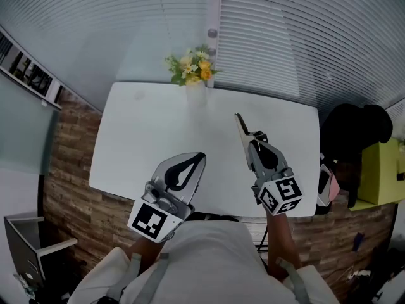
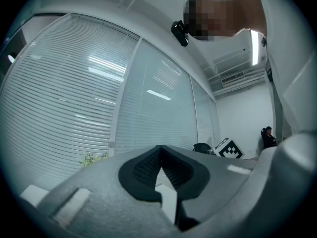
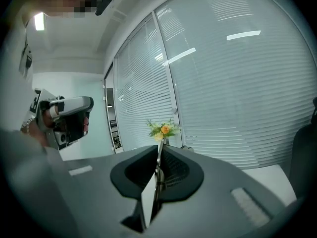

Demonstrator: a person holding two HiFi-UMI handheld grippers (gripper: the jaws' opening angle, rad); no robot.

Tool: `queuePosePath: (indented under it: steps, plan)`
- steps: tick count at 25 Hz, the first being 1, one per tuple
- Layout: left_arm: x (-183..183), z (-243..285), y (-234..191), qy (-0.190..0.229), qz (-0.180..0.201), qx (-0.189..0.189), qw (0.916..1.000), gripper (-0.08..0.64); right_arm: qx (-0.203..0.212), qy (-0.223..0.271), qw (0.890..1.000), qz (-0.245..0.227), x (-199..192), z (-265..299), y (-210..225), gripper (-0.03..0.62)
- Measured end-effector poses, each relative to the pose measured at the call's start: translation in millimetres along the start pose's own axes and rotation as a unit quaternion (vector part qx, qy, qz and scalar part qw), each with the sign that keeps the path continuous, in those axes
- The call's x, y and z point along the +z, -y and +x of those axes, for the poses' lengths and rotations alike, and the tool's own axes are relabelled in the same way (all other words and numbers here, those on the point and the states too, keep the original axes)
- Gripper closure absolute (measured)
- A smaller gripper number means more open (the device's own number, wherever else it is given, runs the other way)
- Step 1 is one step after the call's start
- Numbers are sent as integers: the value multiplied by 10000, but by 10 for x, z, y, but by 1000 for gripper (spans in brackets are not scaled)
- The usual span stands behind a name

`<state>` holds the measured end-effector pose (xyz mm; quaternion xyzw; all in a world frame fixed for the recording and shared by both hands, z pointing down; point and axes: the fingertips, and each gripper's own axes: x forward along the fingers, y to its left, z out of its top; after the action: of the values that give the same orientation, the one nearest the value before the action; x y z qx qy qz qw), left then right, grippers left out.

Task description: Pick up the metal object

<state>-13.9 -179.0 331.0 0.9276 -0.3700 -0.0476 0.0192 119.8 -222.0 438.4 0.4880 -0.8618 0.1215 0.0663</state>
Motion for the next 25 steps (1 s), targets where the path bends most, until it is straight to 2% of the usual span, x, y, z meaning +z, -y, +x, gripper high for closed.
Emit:
queuePosePath:
  steps: [16,25]
  plan:
    - [110,46,56,71,71,-67,9999,558,8,472,9974,-546,767,-479,-296,571]
    - [174,57,85,131,110,-69,9998,558,-106,653,9936,-910,1040,-740,-425,571]
